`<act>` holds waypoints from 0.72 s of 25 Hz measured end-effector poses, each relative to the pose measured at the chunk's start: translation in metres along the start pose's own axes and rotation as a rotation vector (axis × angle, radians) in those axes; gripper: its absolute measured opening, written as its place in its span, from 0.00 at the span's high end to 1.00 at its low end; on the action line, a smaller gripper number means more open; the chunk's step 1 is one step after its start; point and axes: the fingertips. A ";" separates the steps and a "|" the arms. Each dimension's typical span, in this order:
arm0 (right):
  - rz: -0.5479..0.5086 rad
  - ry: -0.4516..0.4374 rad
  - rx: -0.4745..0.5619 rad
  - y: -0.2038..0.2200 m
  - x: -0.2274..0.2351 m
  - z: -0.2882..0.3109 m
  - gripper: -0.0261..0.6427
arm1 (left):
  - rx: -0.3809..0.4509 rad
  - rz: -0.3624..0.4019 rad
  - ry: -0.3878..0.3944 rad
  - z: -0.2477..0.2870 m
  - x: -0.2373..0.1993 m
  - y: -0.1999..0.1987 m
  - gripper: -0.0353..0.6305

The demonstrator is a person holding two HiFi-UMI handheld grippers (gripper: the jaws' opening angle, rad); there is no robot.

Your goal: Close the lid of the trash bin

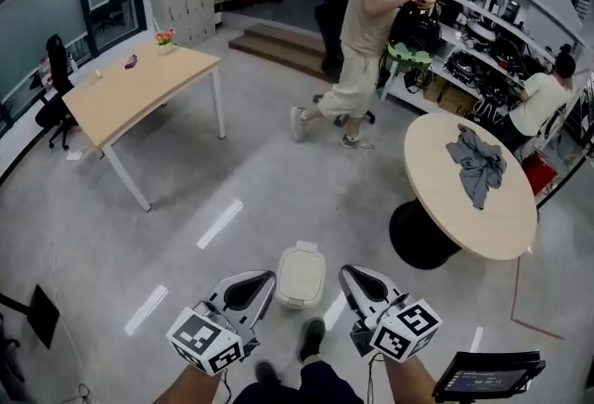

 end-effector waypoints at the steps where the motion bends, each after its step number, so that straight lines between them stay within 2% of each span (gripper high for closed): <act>1: -0.003 -0.007 -0.006 0.005 -0.014 -0.008 0.95 | 0.003 -0.010 0.003 -0.011 0.007 -0.001 0.95; 9: -0.056 -0.032 0.017 0.010 -0.064 -0.087 0.94 | 0.027 -0.011 -0.010 -0.063 0.075 -0.020 0.95; 18: -0.063 -0.063 0.002 0.041 -0.070 -0.215 0.94 | 0.028 -0.034 -0.079 -0.100 0.207 -0.020 0.95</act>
Point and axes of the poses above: the fingertips, and each gripper's own axes: z forward along the fingers, x to its right, y out of its underside, and after that the axes turned 14 degrees about z, right-handed
